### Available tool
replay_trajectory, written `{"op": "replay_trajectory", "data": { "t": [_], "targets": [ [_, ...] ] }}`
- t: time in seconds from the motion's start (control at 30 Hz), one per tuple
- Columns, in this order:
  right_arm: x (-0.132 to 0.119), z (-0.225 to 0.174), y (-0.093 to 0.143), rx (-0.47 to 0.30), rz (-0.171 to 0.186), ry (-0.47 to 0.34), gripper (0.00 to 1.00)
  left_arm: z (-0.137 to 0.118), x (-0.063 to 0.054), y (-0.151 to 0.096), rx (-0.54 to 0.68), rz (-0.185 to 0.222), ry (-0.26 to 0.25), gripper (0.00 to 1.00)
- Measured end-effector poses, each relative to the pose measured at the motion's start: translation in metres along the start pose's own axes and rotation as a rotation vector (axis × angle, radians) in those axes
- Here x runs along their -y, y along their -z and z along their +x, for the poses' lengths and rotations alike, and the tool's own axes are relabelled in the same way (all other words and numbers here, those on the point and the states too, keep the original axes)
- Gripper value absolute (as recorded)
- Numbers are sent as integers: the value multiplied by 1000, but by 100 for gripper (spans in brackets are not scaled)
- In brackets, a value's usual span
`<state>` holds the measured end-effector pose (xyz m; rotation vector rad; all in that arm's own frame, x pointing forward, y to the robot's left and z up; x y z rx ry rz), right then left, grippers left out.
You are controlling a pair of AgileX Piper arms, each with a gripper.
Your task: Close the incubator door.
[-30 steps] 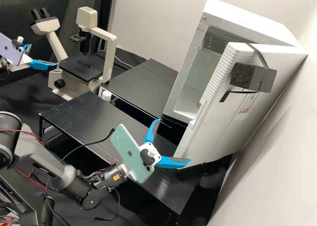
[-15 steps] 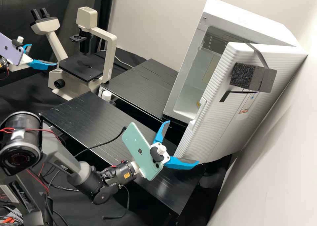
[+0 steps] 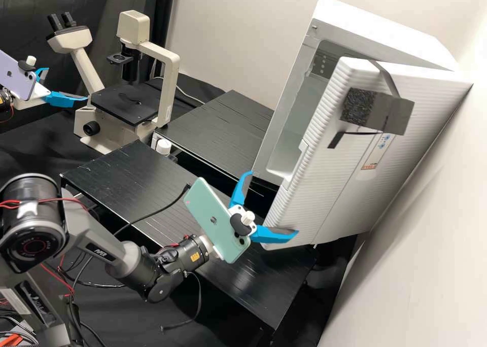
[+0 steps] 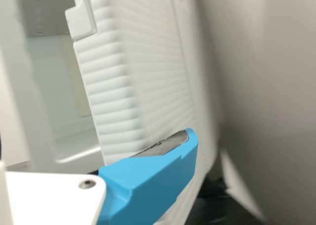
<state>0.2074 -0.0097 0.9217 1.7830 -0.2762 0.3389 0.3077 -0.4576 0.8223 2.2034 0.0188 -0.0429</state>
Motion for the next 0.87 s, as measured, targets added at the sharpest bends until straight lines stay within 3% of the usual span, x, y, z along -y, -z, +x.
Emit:
{"op": "replay_trajectory", "data": {
  "t": [0.37,0.5,0.63,0.87],
  "targets": [
    [29,20,50,-269,21,159,100,0,0,0,0,0,0,100],
    [38,21,54,-281,26,189,100,0,0,0,0,0,0,100],
    [43,18,53,-266,13,159,100,0,0,0,0,0,0,100],
    [54,5,42,-205,54,176,100,0,0,0,0,0,0,100]
  ]
}}
